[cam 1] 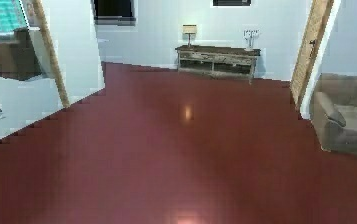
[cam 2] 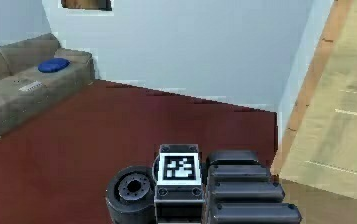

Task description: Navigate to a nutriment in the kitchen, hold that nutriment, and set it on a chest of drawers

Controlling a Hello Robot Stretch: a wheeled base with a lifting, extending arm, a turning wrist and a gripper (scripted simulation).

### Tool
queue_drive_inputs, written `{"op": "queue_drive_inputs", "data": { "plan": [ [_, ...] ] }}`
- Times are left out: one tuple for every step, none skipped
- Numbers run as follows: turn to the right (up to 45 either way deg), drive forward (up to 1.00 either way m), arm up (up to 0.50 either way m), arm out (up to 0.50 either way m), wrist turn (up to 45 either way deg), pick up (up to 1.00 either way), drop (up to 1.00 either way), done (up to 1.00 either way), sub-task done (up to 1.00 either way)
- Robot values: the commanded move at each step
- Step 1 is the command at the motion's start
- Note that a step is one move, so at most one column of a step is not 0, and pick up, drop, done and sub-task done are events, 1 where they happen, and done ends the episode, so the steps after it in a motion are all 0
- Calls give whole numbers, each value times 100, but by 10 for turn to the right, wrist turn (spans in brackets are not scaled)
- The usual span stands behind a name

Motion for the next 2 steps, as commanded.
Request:
{"op": "queue_drive_inputs", "data": {
  "plan": [
    [-270,0,0,0,0,0,0,0,0],
    [0,10,0,0,0,0,0,0,0]
  ]
}}
